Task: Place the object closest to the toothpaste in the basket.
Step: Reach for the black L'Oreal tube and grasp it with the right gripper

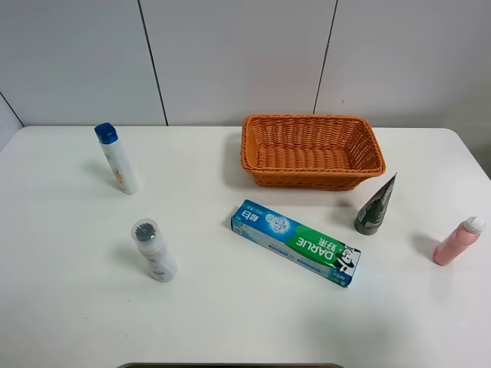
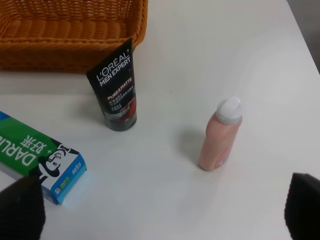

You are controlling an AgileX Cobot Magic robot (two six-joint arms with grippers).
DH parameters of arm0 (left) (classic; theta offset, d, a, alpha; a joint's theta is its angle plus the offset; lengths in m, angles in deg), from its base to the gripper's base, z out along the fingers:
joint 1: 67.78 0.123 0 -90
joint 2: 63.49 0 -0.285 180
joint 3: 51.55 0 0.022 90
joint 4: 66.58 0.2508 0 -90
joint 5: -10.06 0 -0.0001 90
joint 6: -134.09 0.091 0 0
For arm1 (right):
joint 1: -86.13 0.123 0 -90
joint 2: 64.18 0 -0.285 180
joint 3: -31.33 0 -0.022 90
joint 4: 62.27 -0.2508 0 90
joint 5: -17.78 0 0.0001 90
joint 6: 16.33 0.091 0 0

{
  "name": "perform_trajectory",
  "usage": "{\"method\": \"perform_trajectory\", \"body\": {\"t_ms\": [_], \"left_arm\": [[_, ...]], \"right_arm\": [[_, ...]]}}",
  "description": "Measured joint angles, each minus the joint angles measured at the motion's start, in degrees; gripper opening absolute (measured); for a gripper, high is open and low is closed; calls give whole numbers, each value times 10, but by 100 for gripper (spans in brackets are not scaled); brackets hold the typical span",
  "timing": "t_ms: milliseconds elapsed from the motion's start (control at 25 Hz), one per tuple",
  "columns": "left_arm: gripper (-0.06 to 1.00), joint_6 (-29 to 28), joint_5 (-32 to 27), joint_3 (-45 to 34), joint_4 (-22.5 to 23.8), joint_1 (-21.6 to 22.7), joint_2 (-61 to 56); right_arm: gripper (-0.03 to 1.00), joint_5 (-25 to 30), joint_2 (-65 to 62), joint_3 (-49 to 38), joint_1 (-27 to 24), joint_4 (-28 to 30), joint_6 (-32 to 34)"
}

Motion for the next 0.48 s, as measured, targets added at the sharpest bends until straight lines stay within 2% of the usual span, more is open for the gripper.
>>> {"method": "perform_trajectory", "body": {"t_ms": [480], "left_arm": [[94, 0, 0, 0, 0, 0, 0]], "right_arm": [[99, 0, 0, 0, 0, 0, 0]]}}
